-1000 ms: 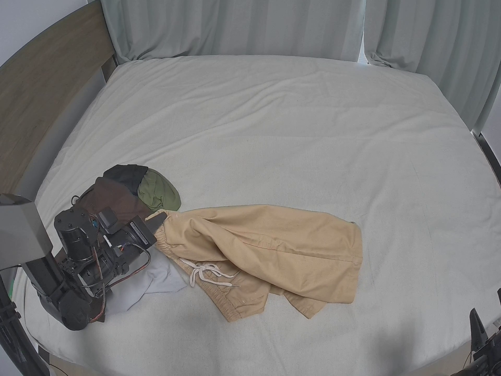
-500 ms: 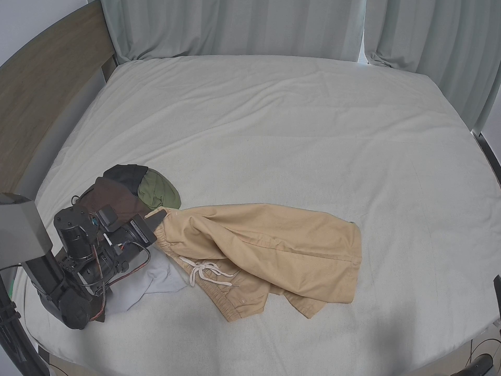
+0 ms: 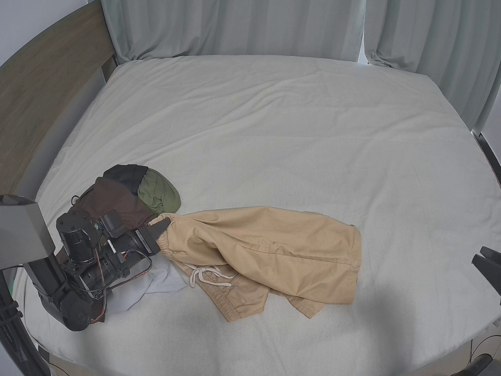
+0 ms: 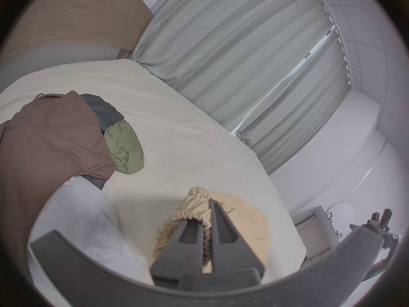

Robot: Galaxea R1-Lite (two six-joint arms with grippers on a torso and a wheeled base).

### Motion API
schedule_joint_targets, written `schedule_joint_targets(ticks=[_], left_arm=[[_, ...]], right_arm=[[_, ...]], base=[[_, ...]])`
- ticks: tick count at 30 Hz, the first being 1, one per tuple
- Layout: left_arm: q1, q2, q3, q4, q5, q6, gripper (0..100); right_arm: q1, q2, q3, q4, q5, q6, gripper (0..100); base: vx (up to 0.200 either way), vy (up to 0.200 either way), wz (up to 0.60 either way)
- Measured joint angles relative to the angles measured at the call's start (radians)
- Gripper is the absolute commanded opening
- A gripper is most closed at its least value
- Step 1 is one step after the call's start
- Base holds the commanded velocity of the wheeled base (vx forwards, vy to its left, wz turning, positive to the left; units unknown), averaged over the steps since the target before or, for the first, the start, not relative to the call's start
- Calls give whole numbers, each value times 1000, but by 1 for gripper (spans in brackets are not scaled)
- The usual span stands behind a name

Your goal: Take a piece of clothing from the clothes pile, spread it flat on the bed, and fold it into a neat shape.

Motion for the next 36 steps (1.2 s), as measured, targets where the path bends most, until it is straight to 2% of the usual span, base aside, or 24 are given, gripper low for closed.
schedule_joint_targets(ticks=[6,11,21,36], left_arm=[[13,11,2,0,-20,31,0],[25,13,6,0,-51,35,0],[28,2,14,1,-60,35,0],[27,-5,9,1,-61,36,0]], right_arm=[[0,107,-49,-1,114,19,100],[1,170,-68,-6,179,12,100],[2,325,-67,-167,272,-15,100],[0,502,-43,-307,313,-16,100]], base=[[0,0,0],[0,0,0],[0,0,0],[0,0,0]])
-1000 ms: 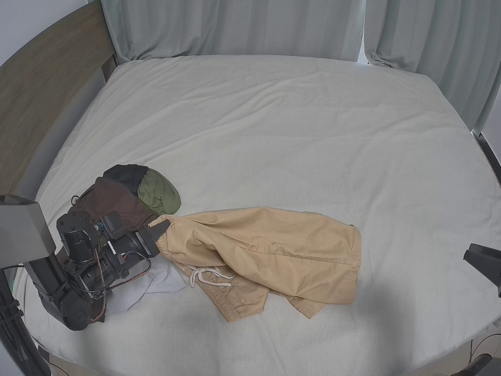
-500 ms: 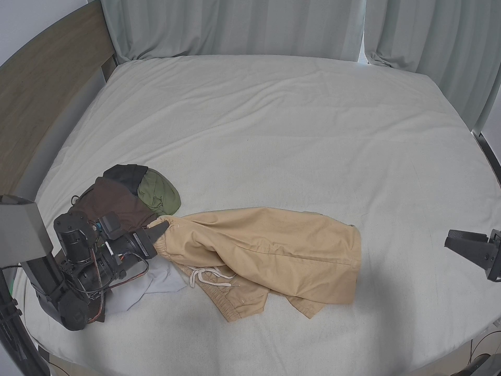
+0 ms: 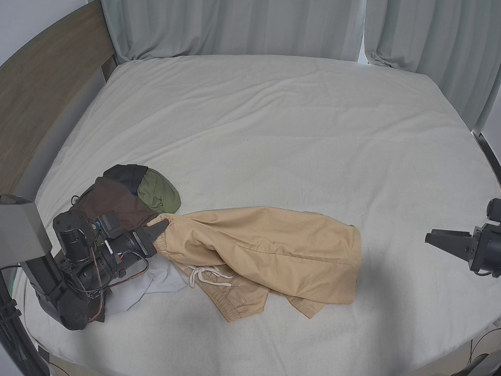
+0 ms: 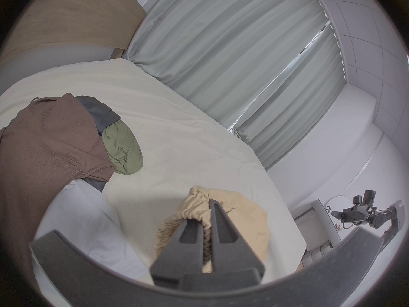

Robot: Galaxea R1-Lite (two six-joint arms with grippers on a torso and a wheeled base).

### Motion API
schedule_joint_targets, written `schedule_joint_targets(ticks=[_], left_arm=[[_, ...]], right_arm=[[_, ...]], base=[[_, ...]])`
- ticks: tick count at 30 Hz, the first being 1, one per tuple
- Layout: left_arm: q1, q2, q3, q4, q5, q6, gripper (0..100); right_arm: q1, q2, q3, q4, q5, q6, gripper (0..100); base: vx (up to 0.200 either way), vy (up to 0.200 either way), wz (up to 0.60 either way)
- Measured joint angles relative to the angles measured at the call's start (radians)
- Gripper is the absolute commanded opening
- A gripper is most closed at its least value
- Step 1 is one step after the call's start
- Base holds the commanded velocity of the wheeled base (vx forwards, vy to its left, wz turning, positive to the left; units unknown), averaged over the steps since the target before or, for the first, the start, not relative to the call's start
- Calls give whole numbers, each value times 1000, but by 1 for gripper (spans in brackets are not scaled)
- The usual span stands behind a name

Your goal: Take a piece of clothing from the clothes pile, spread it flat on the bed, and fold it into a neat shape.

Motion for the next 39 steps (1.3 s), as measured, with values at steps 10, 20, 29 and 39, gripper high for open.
schedule_joint_targets(ticks=[10,20,29,39], left_arm=[[3,1,-8,-1,0,1,0],[8,2,-8,-1,0,34,0],[10,5,-8,-1,1,47,0],[10,5,-7,0,1,48,0]], right_arm=[[-12,175,13,-65,16,-66,100],[-13,333,17,-164,15,-71,100],[-11,505,53,-387,15,-70,100],[1,718,86,-613,15,-14,100]], base=[[0,0,0],[0,0,0],[0,0,0],[0,0,0]])
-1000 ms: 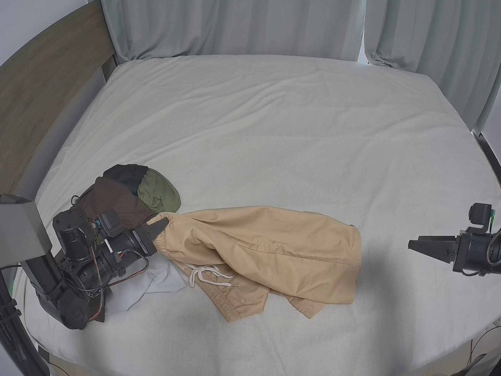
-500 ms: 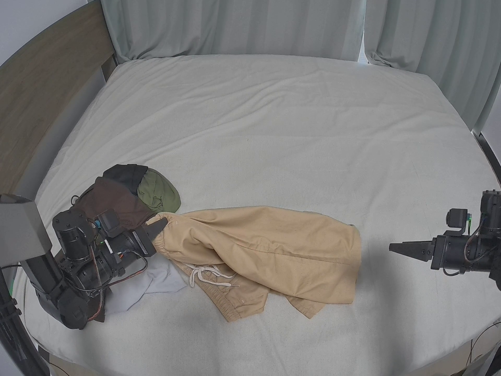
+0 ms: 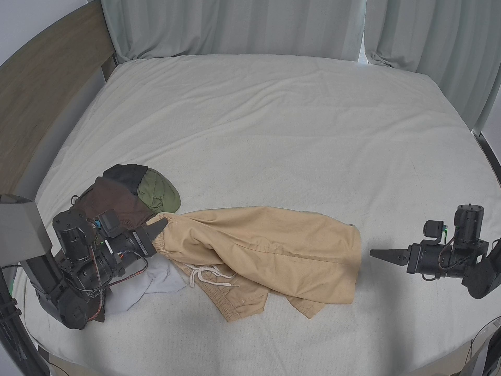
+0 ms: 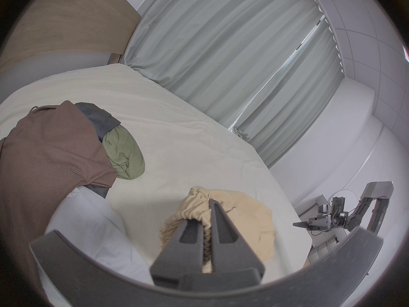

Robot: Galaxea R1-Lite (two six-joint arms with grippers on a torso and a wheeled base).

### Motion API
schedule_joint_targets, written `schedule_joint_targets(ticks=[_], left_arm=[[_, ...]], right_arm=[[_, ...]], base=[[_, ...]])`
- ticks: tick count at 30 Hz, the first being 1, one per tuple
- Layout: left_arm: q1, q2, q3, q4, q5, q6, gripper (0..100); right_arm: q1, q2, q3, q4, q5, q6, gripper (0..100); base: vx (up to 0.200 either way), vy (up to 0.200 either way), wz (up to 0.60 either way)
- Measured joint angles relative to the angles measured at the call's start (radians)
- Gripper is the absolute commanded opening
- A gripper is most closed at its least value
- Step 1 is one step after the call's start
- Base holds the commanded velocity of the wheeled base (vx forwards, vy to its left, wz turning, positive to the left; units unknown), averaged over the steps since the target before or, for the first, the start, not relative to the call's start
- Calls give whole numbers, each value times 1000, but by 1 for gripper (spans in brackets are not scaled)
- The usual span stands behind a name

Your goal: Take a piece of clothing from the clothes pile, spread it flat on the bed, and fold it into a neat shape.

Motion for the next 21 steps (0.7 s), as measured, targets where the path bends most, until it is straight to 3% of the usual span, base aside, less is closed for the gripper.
schedule_joint_targets(ticks=[14,18,21], left_arm=[[0,-1,-1,0,0,0,0],[0,-3,-1,0,0,0,0],[0,-4,-2,0,0,0,0]], right_arm=[[40,257,10,-372,-9,99,100],[50,337,9,-484,-18,163,100],[58,383,1,-507,-33,191,100]], base=[[0,0,0],[0,0,0],[0,0,0]])
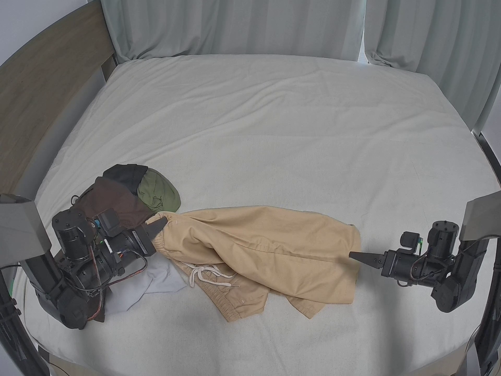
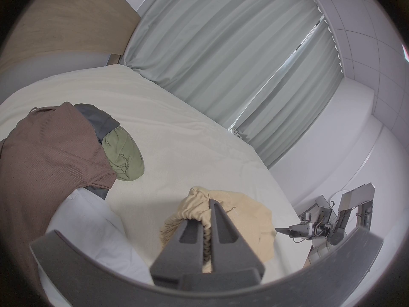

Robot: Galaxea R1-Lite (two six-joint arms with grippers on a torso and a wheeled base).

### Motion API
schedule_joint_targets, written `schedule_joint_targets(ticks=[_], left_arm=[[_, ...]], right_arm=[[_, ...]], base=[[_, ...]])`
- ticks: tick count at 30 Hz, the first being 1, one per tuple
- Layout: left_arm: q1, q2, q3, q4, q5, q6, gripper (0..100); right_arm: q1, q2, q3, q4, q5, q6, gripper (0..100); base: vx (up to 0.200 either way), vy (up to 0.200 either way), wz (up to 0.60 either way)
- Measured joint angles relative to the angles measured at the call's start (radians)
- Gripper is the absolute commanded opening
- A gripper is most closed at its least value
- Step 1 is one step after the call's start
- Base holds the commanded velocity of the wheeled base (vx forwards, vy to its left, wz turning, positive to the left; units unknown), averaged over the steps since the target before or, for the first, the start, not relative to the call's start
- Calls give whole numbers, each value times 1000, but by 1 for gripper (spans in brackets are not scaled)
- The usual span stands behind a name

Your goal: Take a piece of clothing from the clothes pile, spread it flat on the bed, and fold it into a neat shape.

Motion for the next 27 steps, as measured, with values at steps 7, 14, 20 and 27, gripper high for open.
schedule_joint_targets(ticks=[7,14,20,27], left_arm=[[1,-1,-1,0,0,0,0],[1,-1,-2,0,0,0,0],[6,-1,-1,0,0,0,0],[6,-1,-1,0,0,0,0]], right_arm=[[23,67,-23,-6,-6,11,100],[60,75,-31,-6,-6,15,100],[85,23,-8,-5,-5,15,100],[103,-60,36,-4,-5,13,100]], base=[[0,0,0],[0,0,0],[0,0,0],[0,0,0]])
